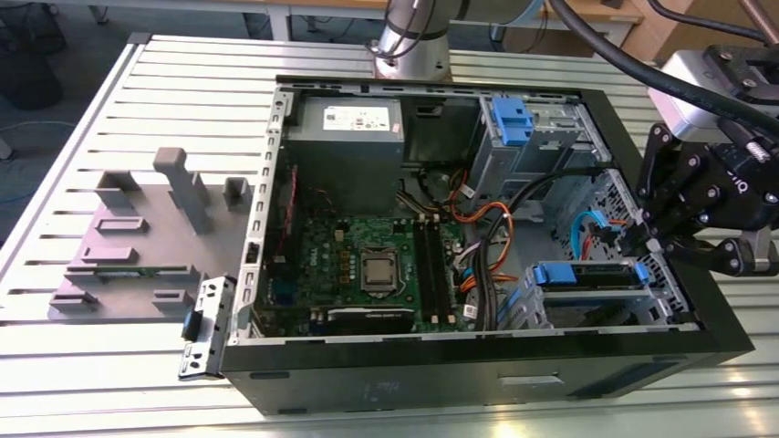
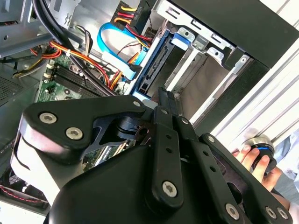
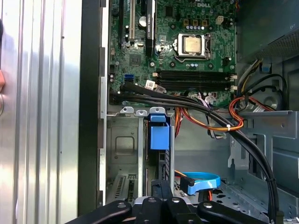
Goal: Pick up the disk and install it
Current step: 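Insert the first disk wire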
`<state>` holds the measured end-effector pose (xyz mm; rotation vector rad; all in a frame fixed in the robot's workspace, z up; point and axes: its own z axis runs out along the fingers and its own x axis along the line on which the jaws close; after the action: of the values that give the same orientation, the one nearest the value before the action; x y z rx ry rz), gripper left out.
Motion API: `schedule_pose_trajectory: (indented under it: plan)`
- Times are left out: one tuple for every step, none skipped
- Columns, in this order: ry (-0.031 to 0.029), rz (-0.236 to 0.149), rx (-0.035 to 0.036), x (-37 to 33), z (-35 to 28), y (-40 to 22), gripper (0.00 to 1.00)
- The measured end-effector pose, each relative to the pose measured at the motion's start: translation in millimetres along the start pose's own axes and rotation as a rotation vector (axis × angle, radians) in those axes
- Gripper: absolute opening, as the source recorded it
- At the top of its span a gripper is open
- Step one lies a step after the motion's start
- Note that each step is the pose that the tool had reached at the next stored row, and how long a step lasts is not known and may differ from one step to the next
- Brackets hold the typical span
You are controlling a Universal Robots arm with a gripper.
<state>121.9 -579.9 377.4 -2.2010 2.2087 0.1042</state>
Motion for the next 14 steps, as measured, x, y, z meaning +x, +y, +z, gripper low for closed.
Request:
schedule_pose_trajectory:
  plan:
    - [0.0001,0.0,0.0,0.0,0.0,0.0,0.11]
    - [0.0,0.0,0.0,0.0,0.0,-0.1,0.17]
    - [0.0,0.0,0.0,0.0,0.0,-0.1,0.17]
    - [0.0,0.0,0.0,0.0,0.0,-0.1,0.23]
    - [0.0,0.0,0.0,0.0,0.0,-0.2,0.23]
    - [0.0,0.0,0.0,0.0,0.0,-0.2,0.29]
    - [0.0,0.0,0.0,0.0,0.0,-0.2,0.29]
    - [0.0001,0.0,0.0,0.0,0.0,-0.3,0.35]
    - [0.0001,0.0,0.0,0.0,0.0,-0.3,0.41]
    - [0.0001,0.0,0.0,0.0,0.0,-0.3,0.47]
    - [0.0,0.0,0.0,0.0,0.0,-0.4,0.47]
    - [0.0,0.0,0.0,0.0,0.0,-0.4,0.47]
    - [0.0,0.0,0.0,0.0,0.0,-0.4,0.53]
    - [0.0,0.0,0.0,0.0,0.0,-0.4,0.53]
